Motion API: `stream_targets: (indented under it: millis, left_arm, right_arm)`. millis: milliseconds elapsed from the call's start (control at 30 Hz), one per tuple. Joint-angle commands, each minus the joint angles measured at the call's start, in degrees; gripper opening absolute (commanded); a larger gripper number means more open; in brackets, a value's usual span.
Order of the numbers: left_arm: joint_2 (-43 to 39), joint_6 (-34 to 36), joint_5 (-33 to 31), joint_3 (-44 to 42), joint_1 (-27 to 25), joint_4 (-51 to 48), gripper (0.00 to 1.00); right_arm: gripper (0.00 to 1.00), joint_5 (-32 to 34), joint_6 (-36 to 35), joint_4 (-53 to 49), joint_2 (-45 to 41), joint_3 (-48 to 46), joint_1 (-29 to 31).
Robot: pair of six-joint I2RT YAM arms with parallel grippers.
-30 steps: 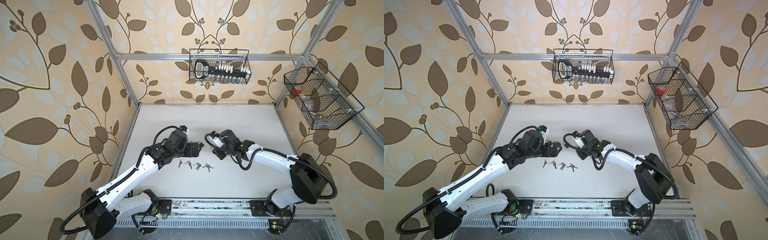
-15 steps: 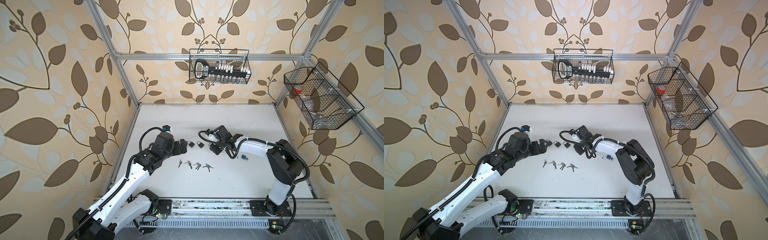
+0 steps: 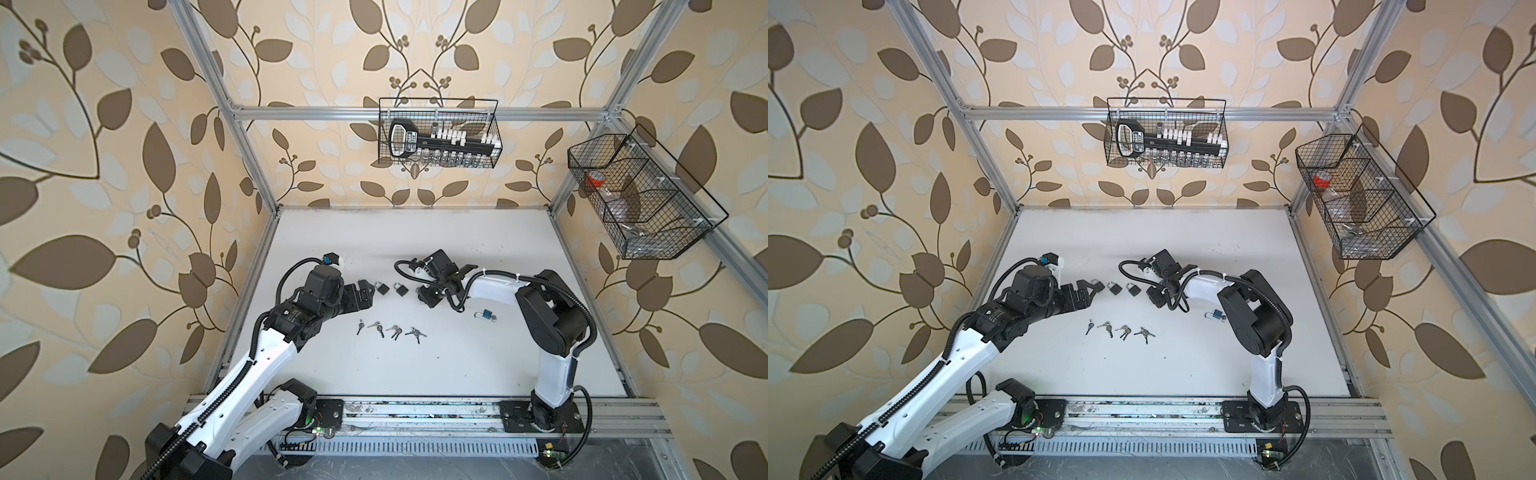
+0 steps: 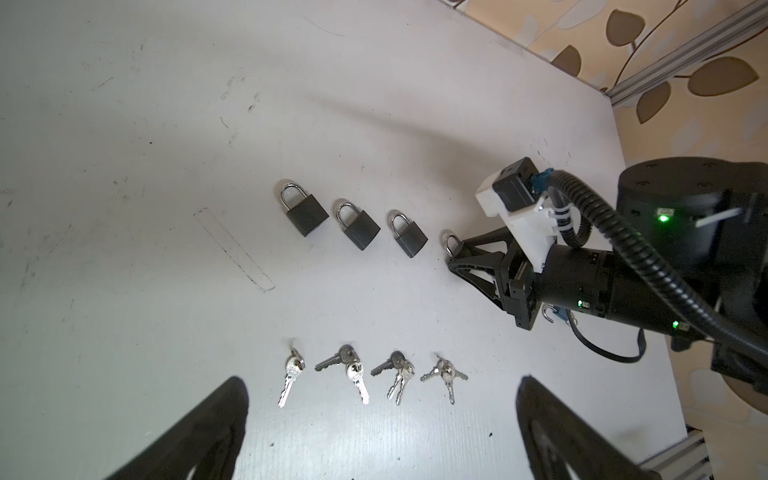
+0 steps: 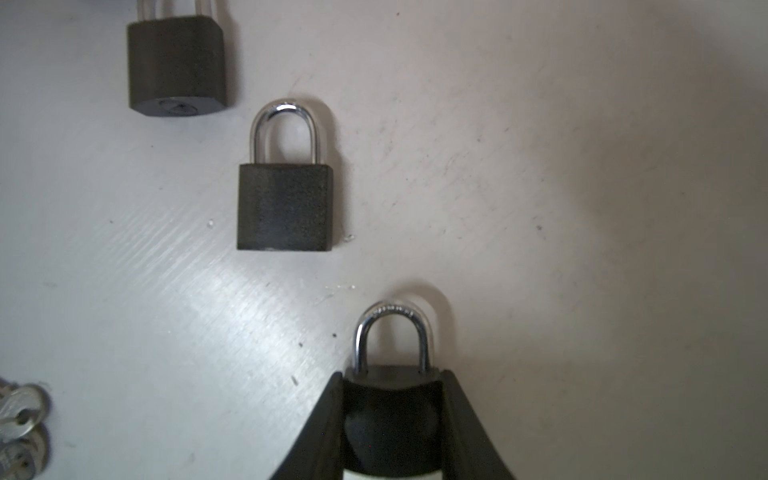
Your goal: Lock with the key
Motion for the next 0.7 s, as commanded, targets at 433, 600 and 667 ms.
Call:
stream_targets:
  millis: [433,600,667]
  left_arm:
    - [-0.14,0.34,1.34,0.52,1.13,-0.48,0.99]
    - [-0.07,0.27,1.65,0.51,1.14,-0.28,0.99]
    - [0.02,0.25,1.87,0.56,1.19,-0.22,0.99]
  right_arm:
    - [0.05,-2.08,-0.7,-0.47,3.7,3.51,-0.42]
    - [0.18,-1.99,-0.67,-0.66,3.2,2.69,-0.41]
    - [0.26,-2.16,-0.61,-0.66,2.74,2.15,-0.36]
